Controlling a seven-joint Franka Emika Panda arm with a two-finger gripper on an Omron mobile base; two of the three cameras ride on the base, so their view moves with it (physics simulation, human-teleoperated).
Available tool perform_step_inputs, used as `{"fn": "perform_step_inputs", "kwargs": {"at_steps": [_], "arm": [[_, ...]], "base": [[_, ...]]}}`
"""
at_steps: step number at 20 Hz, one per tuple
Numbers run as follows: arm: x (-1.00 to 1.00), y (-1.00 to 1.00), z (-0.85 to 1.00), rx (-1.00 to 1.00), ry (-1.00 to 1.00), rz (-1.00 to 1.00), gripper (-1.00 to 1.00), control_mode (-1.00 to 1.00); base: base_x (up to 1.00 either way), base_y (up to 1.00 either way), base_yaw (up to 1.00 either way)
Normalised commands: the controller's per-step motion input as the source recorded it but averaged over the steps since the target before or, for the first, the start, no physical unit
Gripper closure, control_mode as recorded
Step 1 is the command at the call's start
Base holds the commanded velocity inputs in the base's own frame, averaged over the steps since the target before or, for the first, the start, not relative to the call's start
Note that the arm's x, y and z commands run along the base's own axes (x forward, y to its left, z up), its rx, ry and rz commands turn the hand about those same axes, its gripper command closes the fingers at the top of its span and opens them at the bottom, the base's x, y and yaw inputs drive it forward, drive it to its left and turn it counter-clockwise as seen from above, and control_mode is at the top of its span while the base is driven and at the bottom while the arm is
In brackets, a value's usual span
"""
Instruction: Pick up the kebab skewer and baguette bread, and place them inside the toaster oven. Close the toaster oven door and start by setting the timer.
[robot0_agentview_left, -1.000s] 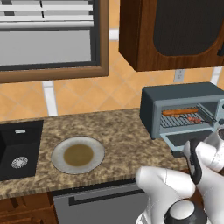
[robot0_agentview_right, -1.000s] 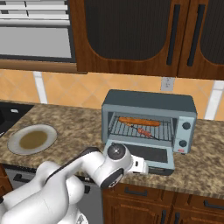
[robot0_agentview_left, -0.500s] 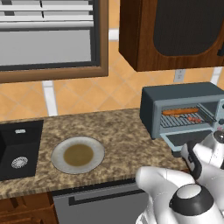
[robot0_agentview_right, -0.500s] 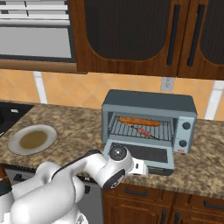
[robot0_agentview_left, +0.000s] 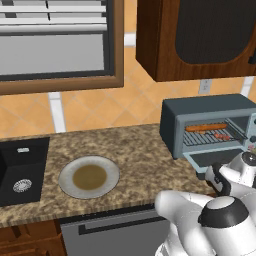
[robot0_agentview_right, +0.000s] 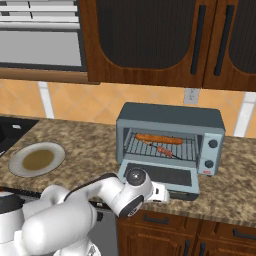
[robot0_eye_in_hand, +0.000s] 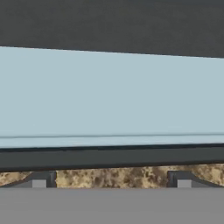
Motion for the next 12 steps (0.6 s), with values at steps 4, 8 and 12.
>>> {"fn": "perform_step_inputs", "kwargs": {"at_steps": [4,8,12], "arm": [[0.08,0.00,-0.04,0.00,0.00,0.00,-1.00,-1.00],[0.18,0.00,0.00,0.01,0.00,0.00,-1.00,-1.00],[0.05,0.00,0.00,0.00,0.00,0.00,-1.00,-1.00]], "base": [[0.00,0.00,0.00],[0.00,0.00,0.00],[0.00,0.00,0.00]]}}
